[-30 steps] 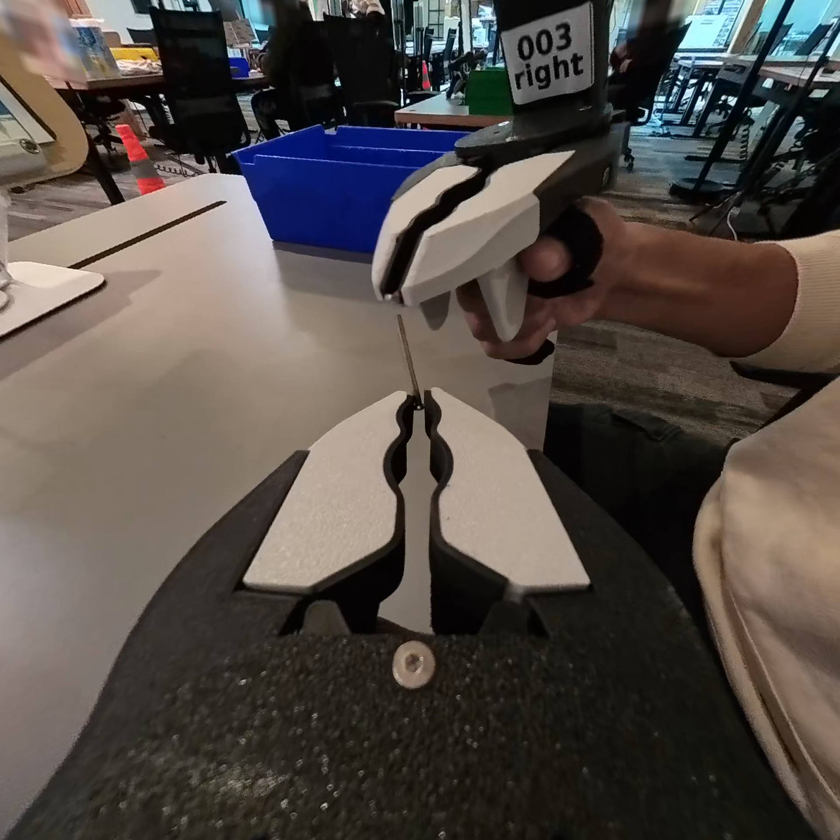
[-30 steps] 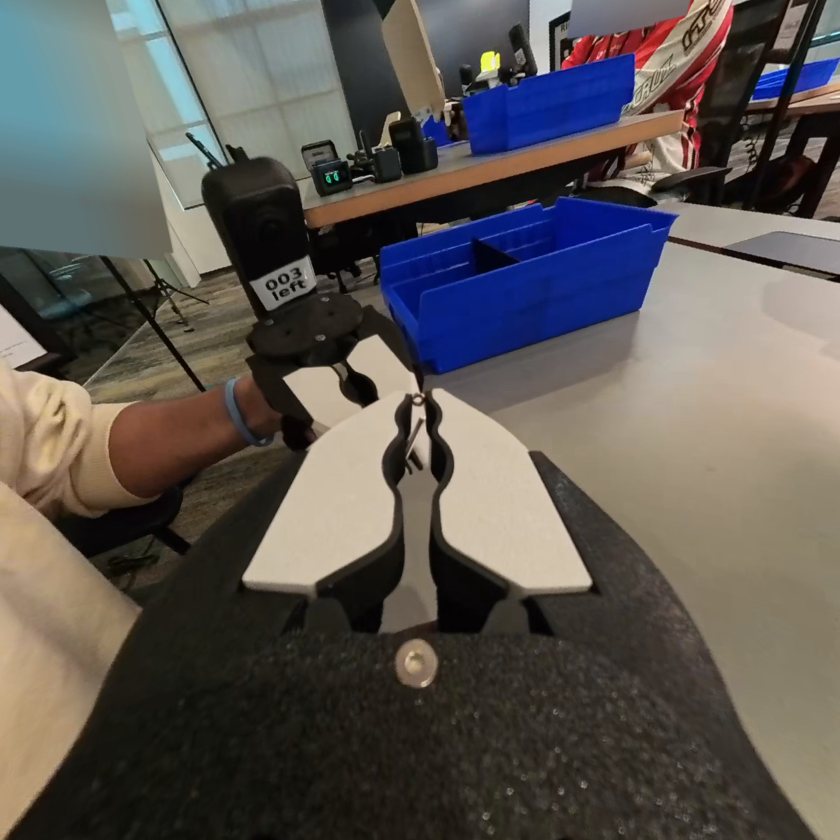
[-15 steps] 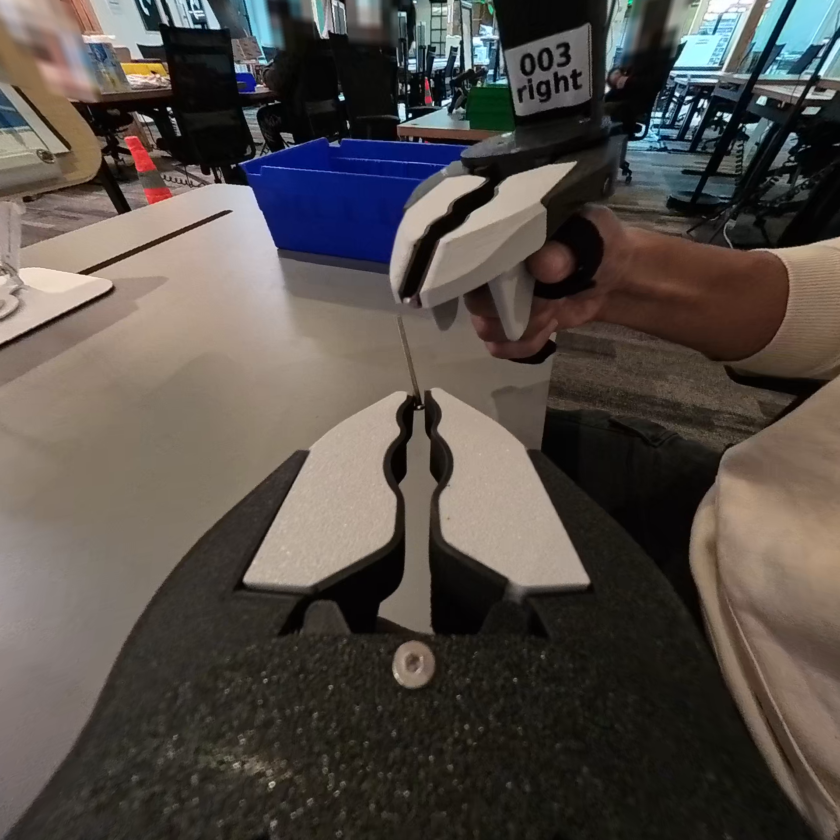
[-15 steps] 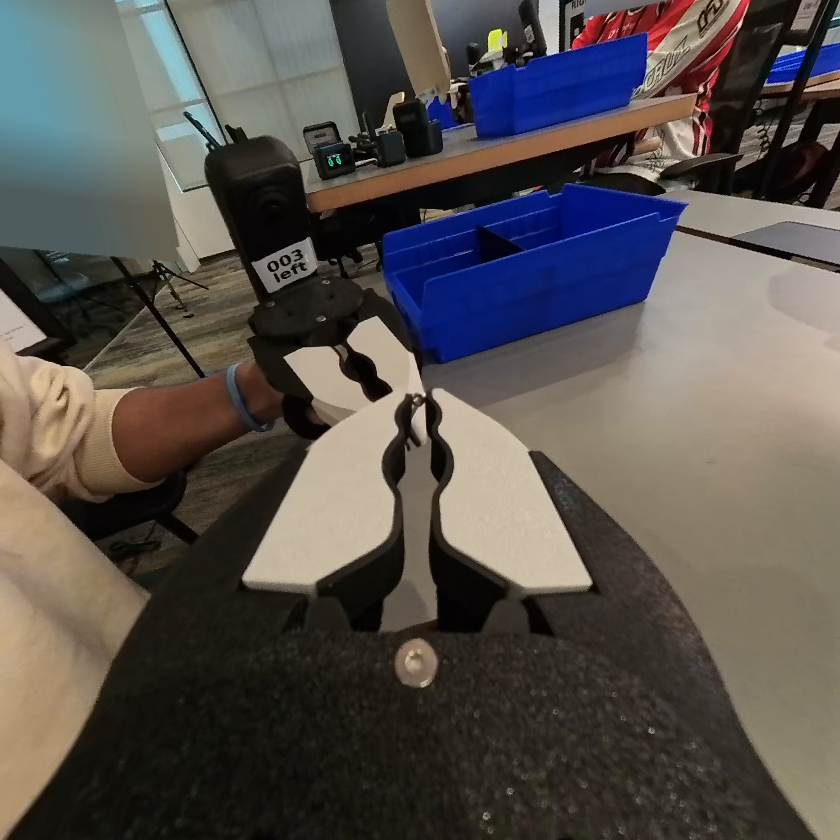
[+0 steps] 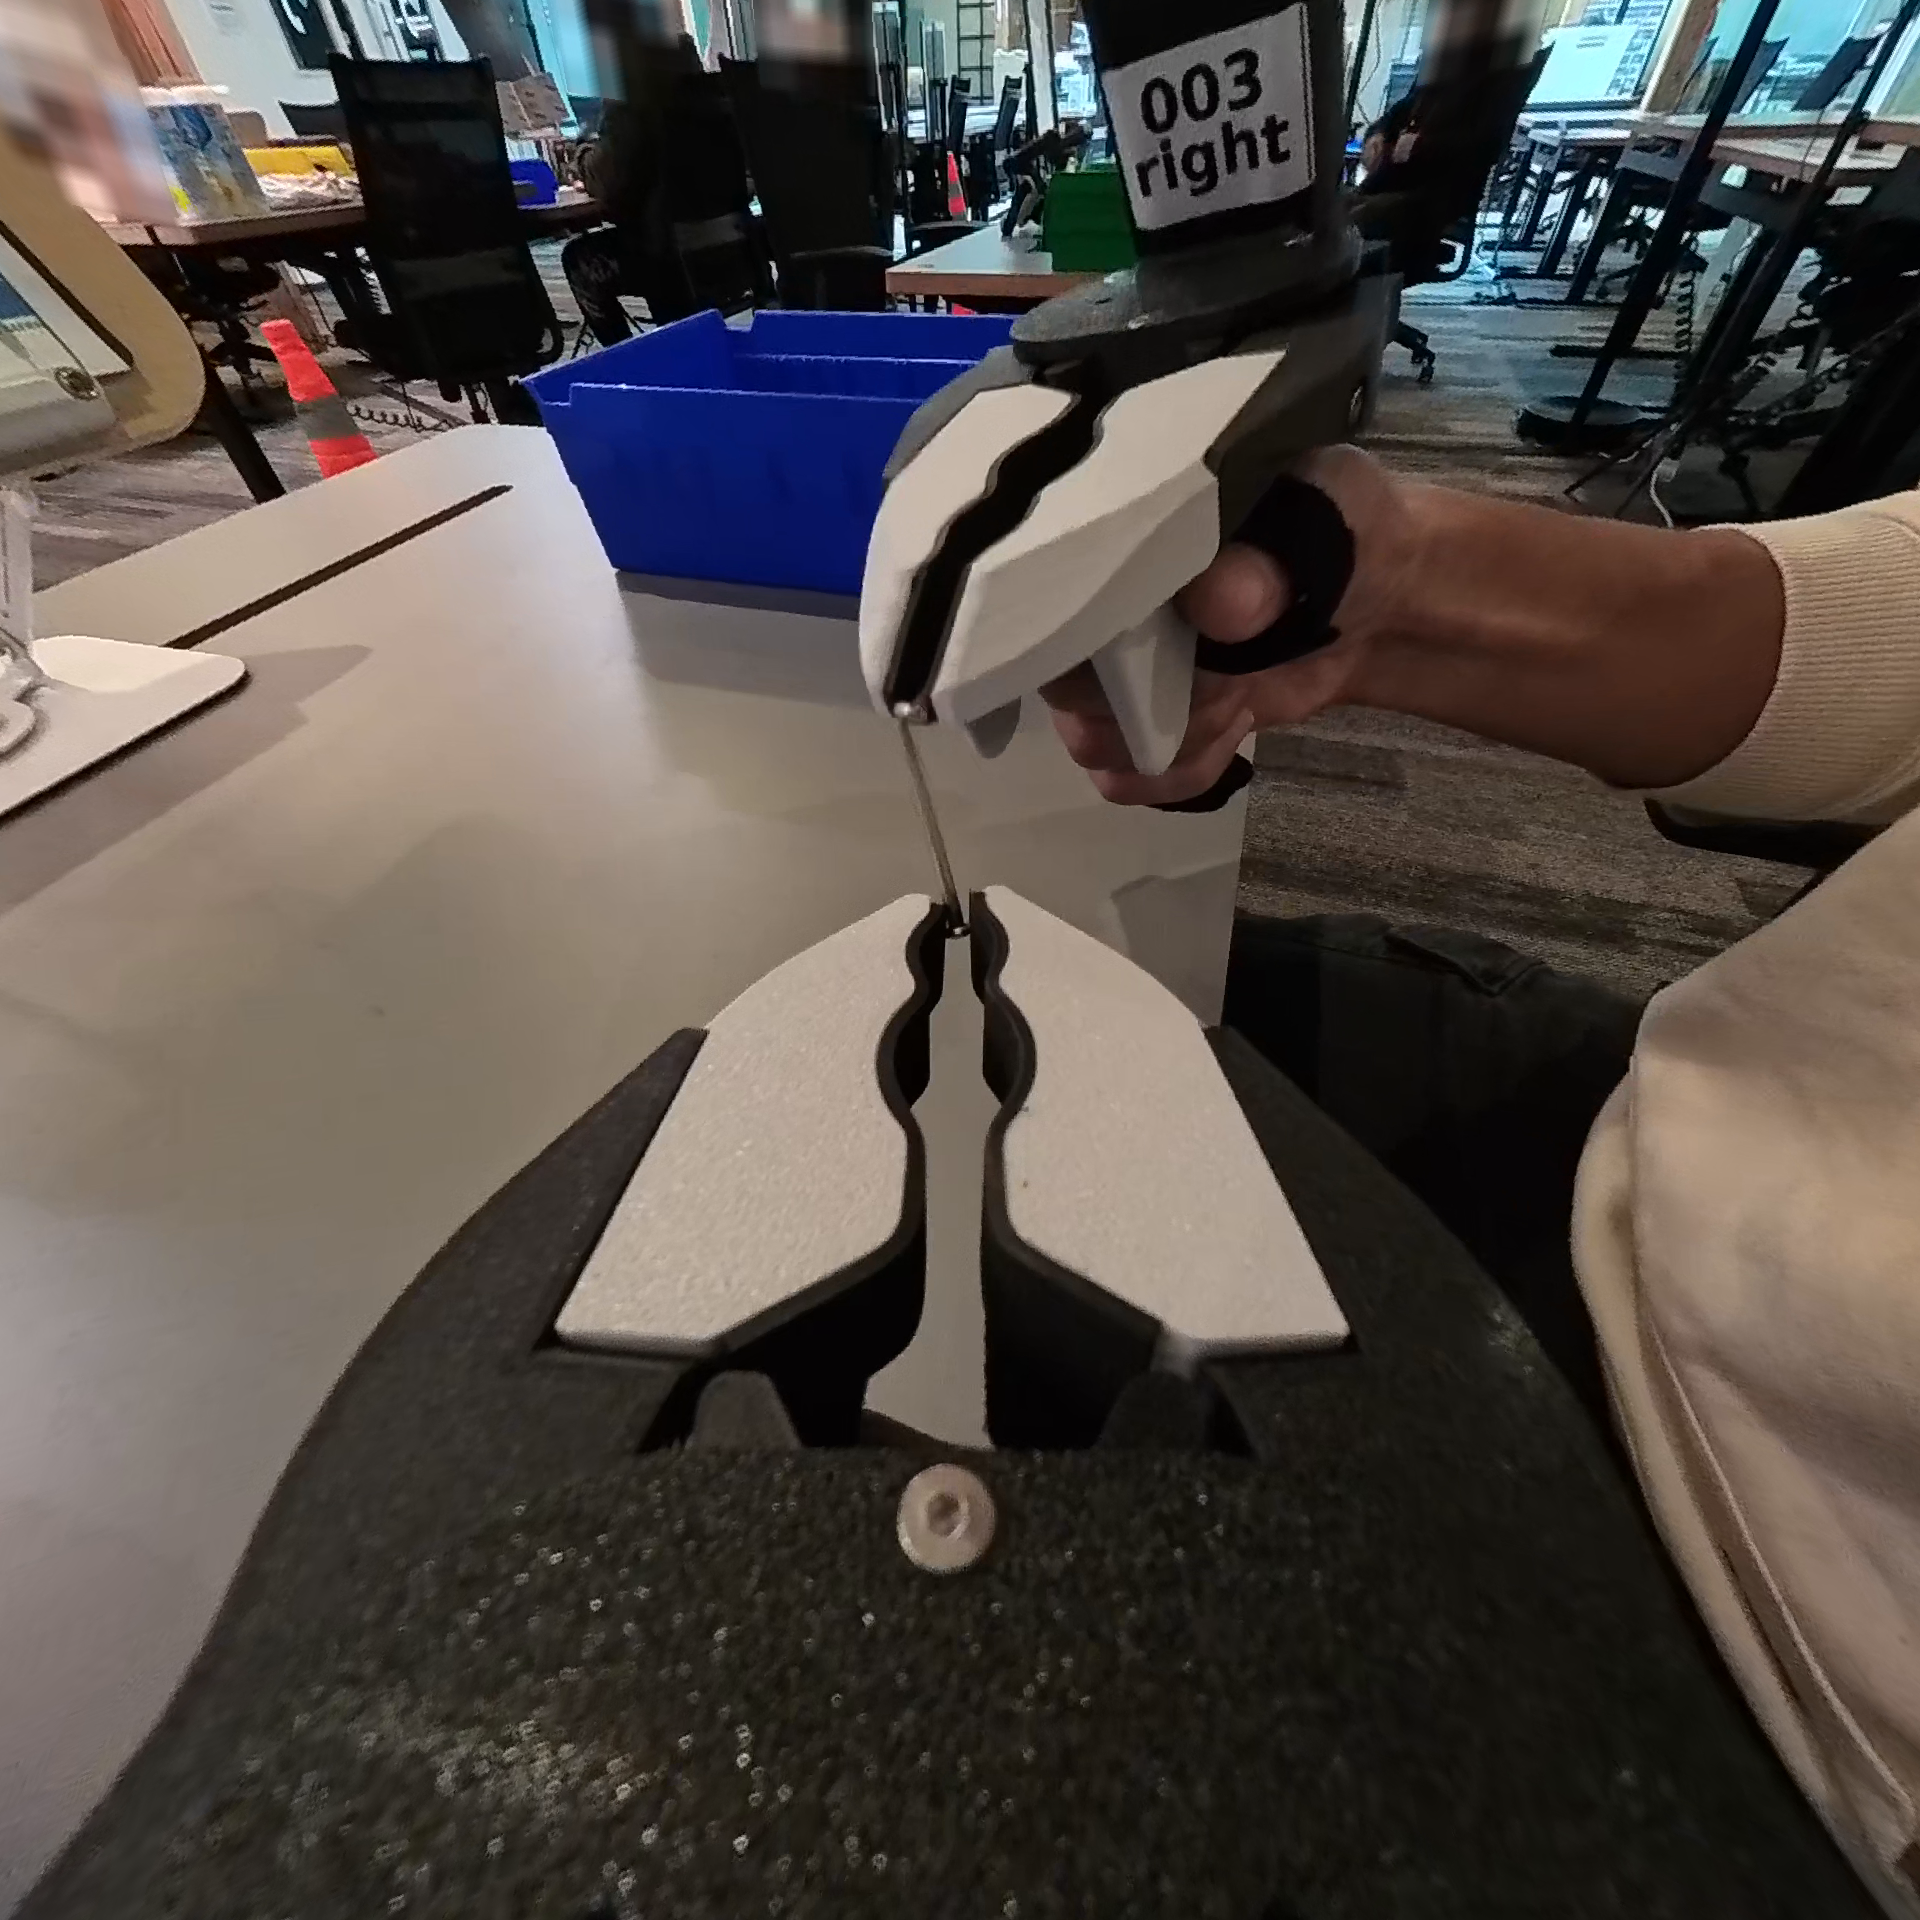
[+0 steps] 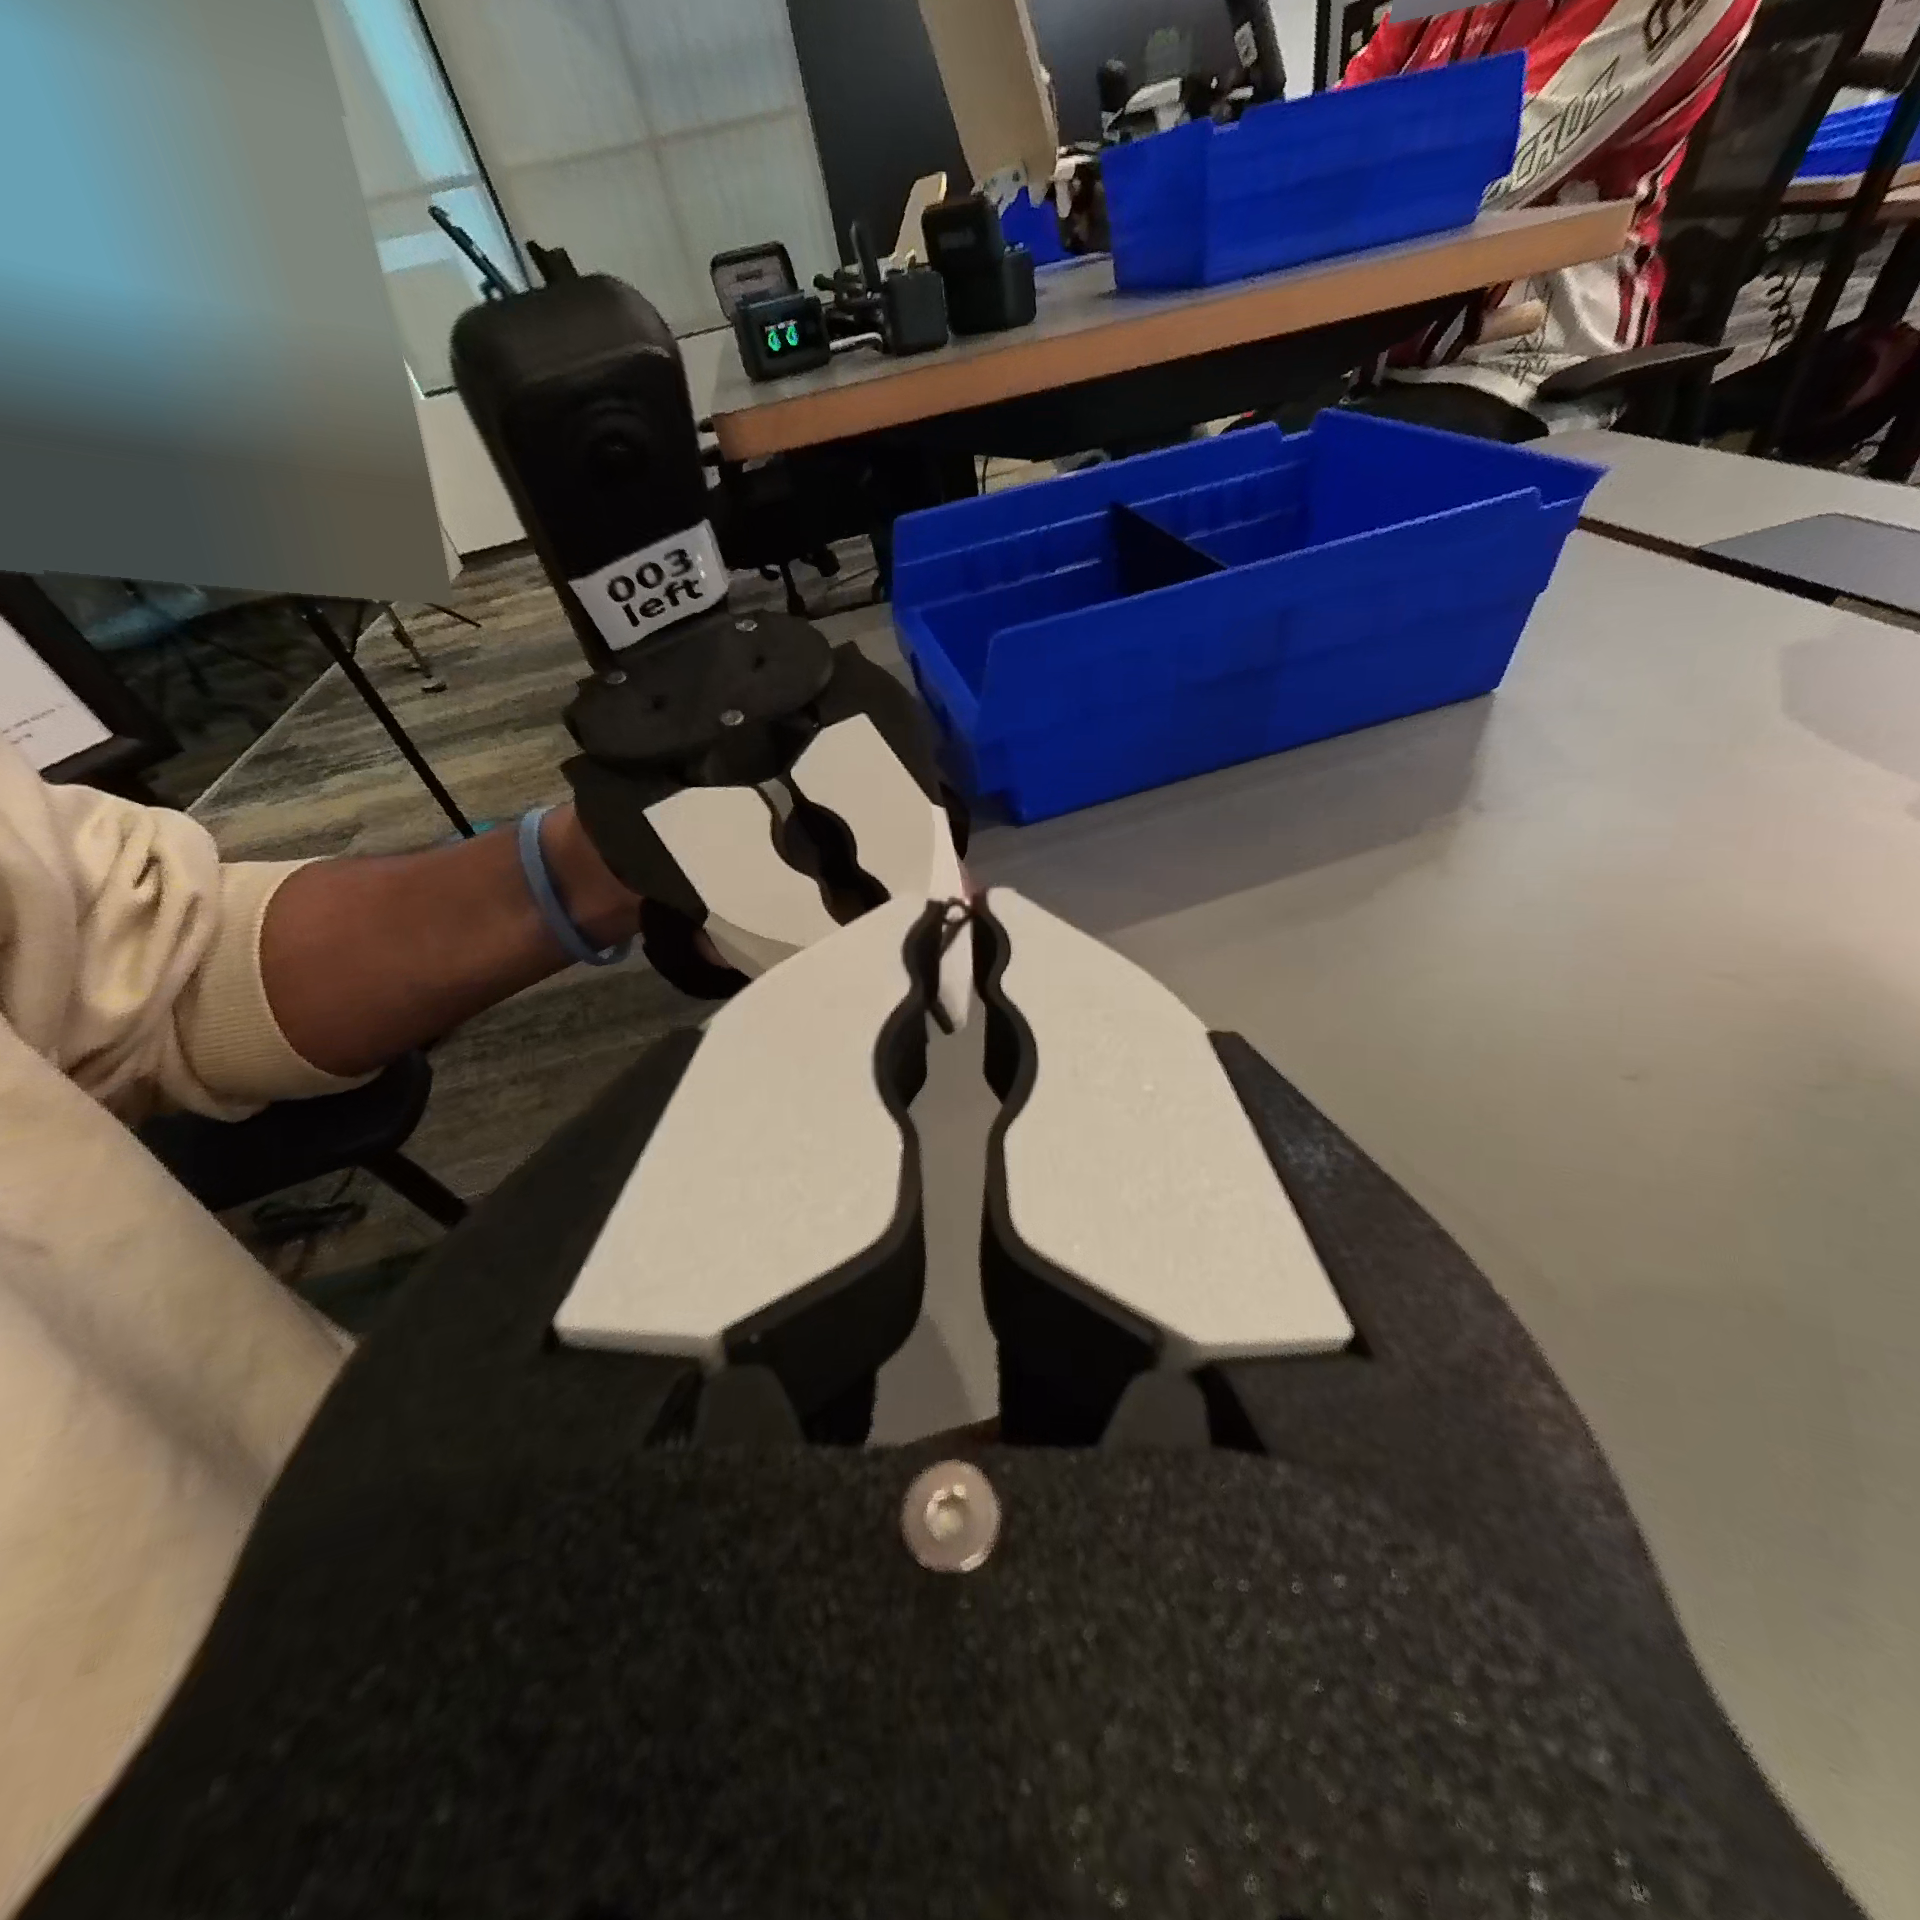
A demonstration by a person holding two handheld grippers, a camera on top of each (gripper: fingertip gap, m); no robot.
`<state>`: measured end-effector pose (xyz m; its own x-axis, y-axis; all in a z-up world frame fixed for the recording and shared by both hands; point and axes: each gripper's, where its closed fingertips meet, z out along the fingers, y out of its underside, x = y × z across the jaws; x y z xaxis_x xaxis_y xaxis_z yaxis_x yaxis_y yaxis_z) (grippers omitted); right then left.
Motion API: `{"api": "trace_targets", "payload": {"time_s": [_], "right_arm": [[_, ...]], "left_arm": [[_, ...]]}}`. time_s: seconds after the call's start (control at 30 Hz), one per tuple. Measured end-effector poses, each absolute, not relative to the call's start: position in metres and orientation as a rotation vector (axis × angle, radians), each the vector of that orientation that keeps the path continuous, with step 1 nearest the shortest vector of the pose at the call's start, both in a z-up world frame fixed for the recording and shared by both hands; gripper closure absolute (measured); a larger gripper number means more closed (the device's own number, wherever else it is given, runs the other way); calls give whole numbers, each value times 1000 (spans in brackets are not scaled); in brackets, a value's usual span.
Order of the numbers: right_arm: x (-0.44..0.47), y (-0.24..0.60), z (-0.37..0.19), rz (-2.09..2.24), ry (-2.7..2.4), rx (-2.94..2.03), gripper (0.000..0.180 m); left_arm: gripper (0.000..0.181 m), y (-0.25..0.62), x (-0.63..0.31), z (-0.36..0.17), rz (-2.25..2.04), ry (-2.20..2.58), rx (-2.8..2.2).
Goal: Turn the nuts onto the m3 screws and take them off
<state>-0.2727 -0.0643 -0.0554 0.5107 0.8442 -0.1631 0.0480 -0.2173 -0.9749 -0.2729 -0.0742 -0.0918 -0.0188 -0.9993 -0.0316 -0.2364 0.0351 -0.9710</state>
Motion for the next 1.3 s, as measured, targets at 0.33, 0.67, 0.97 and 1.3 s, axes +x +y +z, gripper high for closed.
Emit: {"api": "trace_targets", "payload": {"time_s": [0.33, 0.67, 0.97, 1.3], "right_arm": [[-273, -69, -64, 888, -823, -1677, 174], [-275, -67, -74, 927, -832, -1718, 174], [-276, -65, -74, 898, -838, -1716, 174], [-228, -33, -112, 453, -673, -1885, 167]], "left_arm": [[177, -75, -274, -98, -987, 1470, -1342], [177, -72, -272, -99, -936, 1469, -1329], [177, -68, -272, -104, -960, 1451, -1349], [177, -13, -301, -99, -922, 1097, -1462]]}}
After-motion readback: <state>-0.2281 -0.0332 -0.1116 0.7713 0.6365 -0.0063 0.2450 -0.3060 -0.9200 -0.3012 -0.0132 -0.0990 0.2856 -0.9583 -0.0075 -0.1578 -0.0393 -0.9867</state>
